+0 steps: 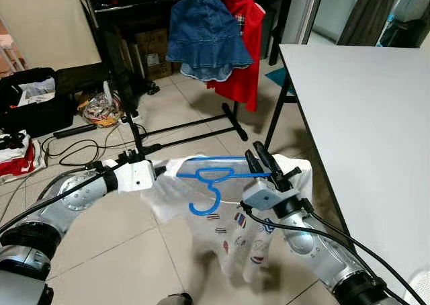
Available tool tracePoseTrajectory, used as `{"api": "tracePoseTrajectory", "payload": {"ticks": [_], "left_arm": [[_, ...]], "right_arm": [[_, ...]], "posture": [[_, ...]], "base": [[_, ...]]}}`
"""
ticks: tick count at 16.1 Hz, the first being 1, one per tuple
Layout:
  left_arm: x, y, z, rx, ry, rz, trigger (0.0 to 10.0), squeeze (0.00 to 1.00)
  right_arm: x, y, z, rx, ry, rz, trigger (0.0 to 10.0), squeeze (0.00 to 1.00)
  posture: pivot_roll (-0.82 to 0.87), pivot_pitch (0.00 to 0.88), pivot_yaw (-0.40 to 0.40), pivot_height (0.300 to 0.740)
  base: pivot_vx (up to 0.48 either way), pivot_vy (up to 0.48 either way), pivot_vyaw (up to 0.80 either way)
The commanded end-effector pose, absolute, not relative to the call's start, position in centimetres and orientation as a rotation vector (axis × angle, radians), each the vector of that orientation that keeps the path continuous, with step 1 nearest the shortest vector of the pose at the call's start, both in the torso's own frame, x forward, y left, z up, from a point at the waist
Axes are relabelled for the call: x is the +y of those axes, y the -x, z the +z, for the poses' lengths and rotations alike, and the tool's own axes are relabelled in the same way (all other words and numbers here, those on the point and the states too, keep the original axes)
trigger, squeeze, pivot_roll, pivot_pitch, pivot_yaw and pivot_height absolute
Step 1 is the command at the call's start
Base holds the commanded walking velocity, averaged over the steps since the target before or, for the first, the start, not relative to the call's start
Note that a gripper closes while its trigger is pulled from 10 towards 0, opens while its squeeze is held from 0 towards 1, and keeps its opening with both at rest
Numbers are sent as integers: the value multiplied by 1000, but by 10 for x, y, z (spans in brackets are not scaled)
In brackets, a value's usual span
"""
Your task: Hang hanger
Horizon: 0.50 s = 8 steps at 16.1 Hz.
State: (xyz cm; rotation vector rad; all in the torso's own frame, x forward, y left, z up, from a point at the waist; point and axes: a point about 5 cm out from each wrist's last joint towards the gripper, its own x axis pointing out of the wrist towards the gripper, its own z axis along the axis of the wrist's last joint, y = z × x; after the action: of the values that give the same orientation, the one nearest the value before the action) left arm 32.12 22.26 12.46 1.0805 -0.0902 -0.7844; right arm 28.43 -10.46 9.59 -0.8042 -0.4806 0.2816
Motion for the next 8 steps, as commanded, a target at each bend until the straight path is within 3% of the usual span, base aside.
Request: {"api": "tracePoseTrajectory", "payload": {"ticks": [1,4,5,6,8], "left_arm": [[221,-322,123,-80,-1095,-814,10000,0],[215,-322,129,-116,-1073,-838,10000,0],[213,-323,136,-158,-1071,-827,10000,878],[212,-325,139,-175,-1071,-821,10000,1000],[211,-326,149,-193,-1063,-833,10000,1000]], "right_arm": [[-101,-284,105,-526,771,288,10000,0],[-102,-284,106,-525,777,283,10000,0],[-102,-285,106,-525,777,281,10000,0],[-102,-285,106,-525,777,281,10000,0],[-102,-284,106,-524,777,286,10000,0]], "posture": [[84,67,44,740],[87,69,44,740],[89,71,43,740],[92,72,42,740],[95,71,42,740]], "base": [[0,0,0],[0,0,0],[0,0,0],[0,0,0],[0,0,0]]}}
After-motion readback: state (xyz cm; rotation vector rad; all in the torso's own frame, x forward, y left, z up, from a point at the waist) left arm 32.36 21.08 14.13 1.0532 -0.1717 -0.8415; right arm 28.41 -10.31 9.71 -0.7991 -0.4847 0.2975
